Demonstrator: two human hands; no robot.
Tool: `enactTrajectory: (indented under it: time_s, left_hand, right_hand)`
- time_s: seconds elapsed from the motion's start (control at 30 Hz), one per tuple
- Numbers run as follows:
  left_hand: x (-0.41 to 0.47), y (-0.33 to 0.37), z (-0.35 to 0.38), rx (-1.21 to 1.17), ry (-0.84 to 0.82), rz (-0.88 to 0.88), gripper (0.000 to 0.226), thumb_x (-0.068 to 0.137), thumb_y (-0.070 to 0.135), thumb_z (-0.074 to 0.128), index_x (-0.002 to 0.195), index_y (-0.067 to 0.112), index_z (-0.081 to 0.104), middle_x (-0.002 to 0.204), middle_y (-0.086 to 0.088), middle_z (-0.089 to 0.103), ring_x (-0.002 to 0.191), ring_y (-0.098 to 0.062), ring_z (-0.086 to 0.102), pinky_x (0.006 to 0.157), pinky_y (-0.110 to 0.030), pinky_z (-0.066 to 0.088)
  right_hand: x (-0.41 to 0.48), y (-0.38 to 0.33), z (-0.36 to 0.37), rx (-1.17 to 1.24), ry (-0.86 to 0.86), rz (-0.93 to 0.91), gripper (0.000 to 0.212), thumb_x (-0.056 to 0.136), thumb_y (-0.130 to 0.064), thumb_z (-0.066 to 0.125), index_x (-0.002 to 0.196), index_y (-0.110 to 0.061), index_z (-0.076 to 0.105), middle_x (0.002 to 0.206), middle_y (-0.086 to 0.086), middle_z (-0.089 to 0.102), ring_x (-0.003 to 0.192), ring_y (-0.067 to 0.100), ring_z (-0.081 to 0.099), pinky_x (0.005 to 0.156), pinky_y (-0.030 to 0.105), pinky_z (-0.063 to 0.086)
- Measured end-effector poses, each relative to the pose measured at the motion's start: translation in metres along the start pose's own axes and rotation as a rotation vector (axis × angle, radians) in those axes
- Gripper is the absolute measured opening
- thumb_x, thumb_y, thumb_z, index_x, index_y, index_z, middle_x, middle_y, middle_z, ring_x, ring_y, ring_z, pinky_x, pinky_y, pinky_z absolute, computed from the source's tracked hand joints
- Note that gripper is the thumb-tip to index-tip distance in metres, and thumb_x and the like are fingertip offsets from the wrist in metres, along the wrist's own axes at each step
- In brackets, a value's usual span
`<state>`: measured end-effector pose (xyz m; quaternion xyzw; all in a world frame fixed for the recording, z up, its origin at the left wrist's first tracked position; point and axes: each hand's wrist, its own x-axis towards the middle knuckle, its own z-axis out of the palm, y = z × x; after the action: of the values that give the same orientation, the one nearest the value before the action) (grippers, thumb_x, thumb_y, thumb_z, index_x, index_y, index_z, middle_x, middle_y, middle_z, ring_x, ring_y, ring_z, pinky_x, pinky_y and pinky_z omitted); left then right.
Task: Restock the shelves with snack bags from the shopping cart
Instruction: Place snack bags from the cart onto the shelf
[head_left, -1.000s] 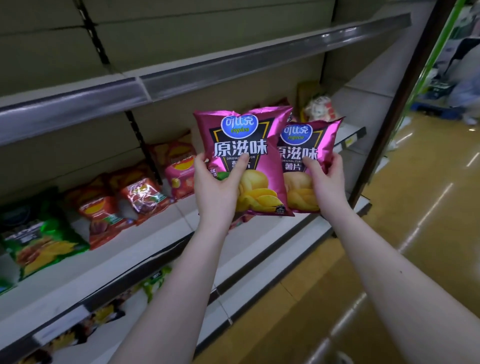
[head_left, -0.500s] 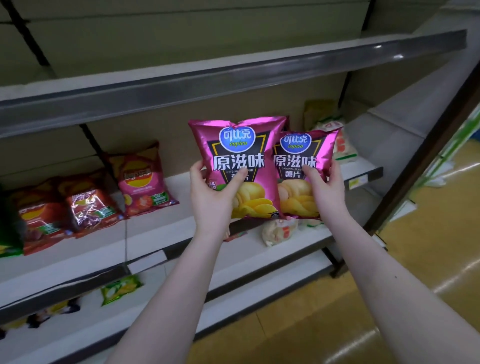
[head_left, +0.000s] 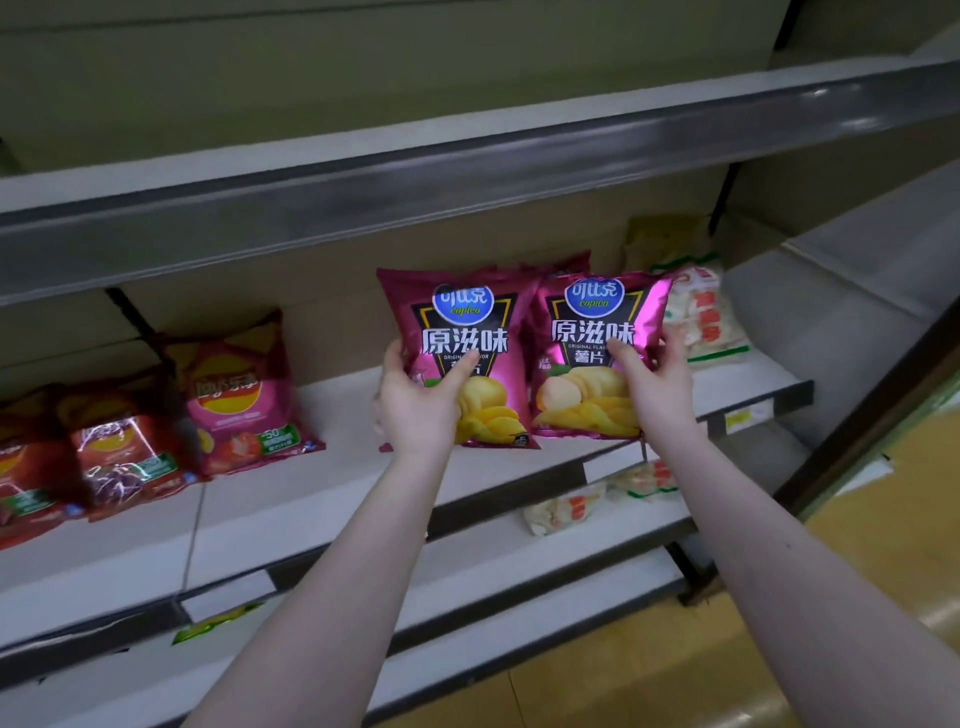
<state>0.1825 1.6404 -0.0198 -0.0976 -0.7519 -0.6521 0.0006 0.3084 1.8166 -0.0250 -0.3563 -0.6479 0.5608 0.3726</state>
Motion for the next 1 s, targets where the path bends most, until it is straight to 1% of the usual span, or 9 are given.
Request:
enactTrajectory:
  time_s: [0.1,0.2,0.27,0.37,0.5,0.63,0.73,0.87,1.0]
  left_hand:
    - [0.006,-0.015,0.020,-0.077,0.034,-0.070,0.064,0.063,0.024,0.088,0.114,0.011,0.053,0.093,0.005,0.067,0.086,-0.016,0.065,0.088,-0.036,0.053]
    - [0.008,-0.030,0.038,-0.074,0.091,-0.119,0.066,0.067,0.013,0.085,0.121,0.007,0.048,0.091,0.004,0.063,0.085,-0.018,0.063,0.084,-0.030,0.050]
    - [0.010,-0.037,0.051,-0.048,0.127,-0.151,0.065,0.068,0.013,0.085,0.120,0.011,0.046,0.090,0.006,0.060,0.087,-0.018,0.062,0.086,-0.031,0.050]
    - [0.015,-0.047,0.068,-0.029,0.155,-0.172,0.060,0.068,0.012,0.085,0.110,0.019,0.043,0.090,0.005,0.062,0.087,-0.021,0.063,0.089,-0.038,0.052]
    - [0.018,-0.053,0.081,0.002,0.159,-0.214,0.057,0.068,0.011,0.084,0.105,0.023,0.042,0.095,0.003,0.063,0.089,-0.020,0.062,0.090,-0.036,0.051]
    - [0.023,-0.062,0.089,0.030,0.174,-0.211,0.058,0.068,0.011,0.084,0.106,0.024,0.043,0.098,0.001,0.065,0.093,-0.021,0.064,0.088,-0.035,0.052]
    - [0.029,-0.064,0.097,0.014,0.167,-0.233,0.059,0.070,0.008,0.082,0.114,0.019,0.045,0.098,0.003,0.063,0.094,-0.021,0.064,0.087,-0.032,0.051]
    - [0.036,-0.066,0.100,0.081,0.143,-0.266,0.070,0.074,0.007,0.079,0.133,0.010,0.042,0.105,0.003,0.060,0.098,-0.017,0.060,0.090,-0.024,0.044]
    - [0.035,-0.070,0.098,0.239,0.159,-0.350,0.090,0.074,0.025,0.080,0.146,0.017,0.026,0.129,-0.001,0.058,0.122,-0.025,0.054,0.110,-0.048,0.034]
  right_hand:
    - [0.025,0.010,-0.004,-0.006,-0.051,0.041,0.069,0.079,-0.037,0.072,0.136,-0.021,0.036,0.129,0.003,0.055,0.117,0.020,0.054,0.104,0.044,0.042]
    - [0.052,0.029,-0.008,-0.066,-0.111,0.047,0.087,0.064,-0.058,0.072,0.135,-0.025,0.036,0.131,0.001,0.056,0.120,0.022,0.054,0.104,0.047,0.042]
    - [0.064,0.035,-0.010,-0.091,-0.152,0.062,0.088,0.065,-0.056,0.072,0.138,-0.023,0.035,0.132,0.000,0.055,0.120,0.021,0.053,0.106,0.046,0.040]
    - [0.082,0.044,-0.011,-0.110,-0.204,0.058,0.062,0.080,-0.030,0.072,0.133,-0.016,0.042,0.118,-0.004,0.056,0.112,0.019,0.054,0.102,0.036,0.041]
    - [0.108,0.066,-0.007,-0.133,-0.254,0.033,0.074,0.070,-0.045,0.074,0.133,-0.020,0.045,0.123,0.002,0.062,0.113,0.021,0.059,0.102,0.046,0.044]
    - [0.123,0.071,-0.003,-0.131,-0.325,0.063,0.054,0.083,-0.019,0.070,0.132,-0.014,0.047,0.119,0.003,0.064,0.108,0.022,0.061,0.098,0.043,0.047]
    - [0.130,0.076,0.002,-0.109,-0.321,0.077,0.048,0.087,-0.006,0.064,0.132,-0.006,0.048,0.115,0.005,0.063,0.102,0.020,0.061,0.092,0.033,0.047]
    - [0.135,0.087,0.006,-0.122,-0.289,0.066,0.050,0.085,-0.003,0.064,0.132,-0.003,0.045,0.107,0.004,0.060,0.104,0.024,0.060,0.091,0.030,0.044]
    - [0.136,0.088,0.008,-0.163,-0.284,0.034,0.062,0.081,-0.002,0.065,0.137,-0.005,0.038,0.117,0.006,0.058,0.104,0.018,0.056,0.094,0.026,0.040]
